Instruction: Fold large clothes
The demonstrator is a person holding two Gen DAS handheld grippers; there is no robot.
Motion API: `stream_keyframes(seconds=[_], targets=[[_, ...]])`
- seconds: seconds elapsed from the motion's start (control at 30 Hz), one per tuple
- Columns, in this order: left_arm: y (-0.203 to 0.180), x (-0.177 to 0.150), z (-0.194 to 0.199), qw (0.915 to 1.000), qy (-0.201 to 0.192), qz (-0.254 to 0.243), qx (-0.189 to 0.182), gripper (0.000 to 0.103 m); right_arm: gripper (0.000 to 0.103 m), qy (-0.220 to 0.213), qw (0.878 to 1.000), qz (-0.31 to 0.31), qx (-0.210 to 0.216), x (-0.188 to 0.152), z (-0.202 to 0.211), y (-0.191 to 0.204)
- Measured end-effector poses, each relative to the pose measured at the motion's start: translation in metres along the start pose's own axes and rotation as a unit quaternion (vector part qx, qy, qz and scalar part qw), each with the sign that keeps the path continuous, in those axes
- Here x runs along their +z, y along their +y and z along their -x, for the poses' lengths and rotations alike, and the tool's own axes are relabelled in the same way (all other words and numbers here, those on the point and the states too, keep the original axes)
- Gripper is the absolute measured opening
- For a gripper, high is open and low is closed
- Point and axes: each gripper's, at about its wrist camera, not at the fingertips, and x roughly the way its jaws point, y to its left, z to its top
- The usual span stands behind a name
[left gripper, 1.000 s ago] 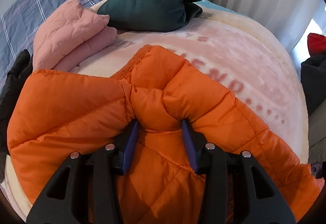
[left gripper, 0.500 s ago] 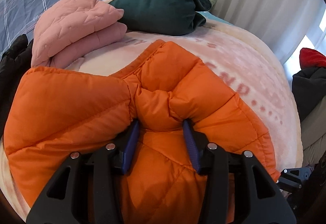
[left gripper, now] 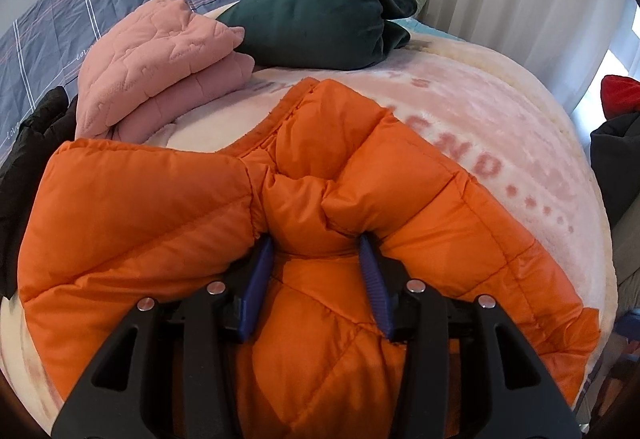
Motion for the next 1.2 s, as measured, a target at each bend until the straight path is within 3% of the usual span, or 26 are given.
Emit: stream_keyframes(seconds=[0.07, 0.13, 0.17, 0.3, 0.5, 0.63, 0.7, 0.77, 0.83, 0.93, 1.07, 1.2], targets=[[0.001, 0.0, 0.0, 1.0, -0.002, 0.001, -0.001, 0.046, 0.022, 0.024, 1.0, 0.004, 0.0, 0.003, -0.02, 0.004], [0.003, 0.0, 0.001, 1.0, -0.005, 0.004, -0.006, 0.046, 0.022, 0.076, 0.997, -0.009, -0.02, -0.008, -0.05, -0.003], [0.003, 0.0, 0.001, 0.9999, -0.006, 0.006, -0.009, 0.046, 0.022, 0.103, 0.994, -0.032, -0.008, -0.02, -0.07, -0.011], [0.003, -0.001, -0.002, 0.9999, -0.011, 0.004, -0.008, 0.046, 0.021, 0.124, 0.99, -0.063, 0.009, -0.027, -0.085, -0.021], [0.005, -0.006, 0.002, 0.9994, -0.03, 0.01, -0.014, 0.047, 0.021, 0.14, 0.99, -0.035, 0.004, -0.026, -0.089, -0.018], [0.013, -0.013, 0.044, 0.9944, -0.092, 0.044, -0.026, 0.037, 0.021, 0.139, 0.99, -0.018, -0.006, -0.029, -0.088, -0.013], [0.022, -0.014, 0.068, 0.9905, -0.128, 0.051, -0.01, 0.037, 0.021, 0.139, 0.99, -0.019, -0.006, -0.033, -0.088, -0.013], [0.037, -0.014, 0.084, 0.9865, -0.148, 0.051, 0.05, 0.036, 0.021, 0.139, 0.99, -0.021, -0.005, -0.031, -0.088, -0.013], [0.059, -0.013, 0.076, 0.988, -0.119, 0.067, 0.072, 0.029, 0.022, 0.138, 0.99, -0.02, -0.004, -0.031, -0.088, -0.013], [0.078, -0.021, 0.03, 0.9918, -0.06, 0.076, 0.084, 0.025, 0.022, 0.133, 0.991, -0.025, 0.005, -0.031, -0.087, -0.013], [0.084, -0.022, 0.003, 0.9914, -0.04, 0.098, 0.077, 0.023, 0.022, 0.136, 0.989, -0.047, 0.022, -0.031, -0.09, -0.02], [0.078, -0.022, 0.0, 0.9921, -0.031, 0.08, 0.092, 0.023, 0.022, 0.138, 0.989, -0.038, 0.019, -0.03, -0.089, -0.017]])
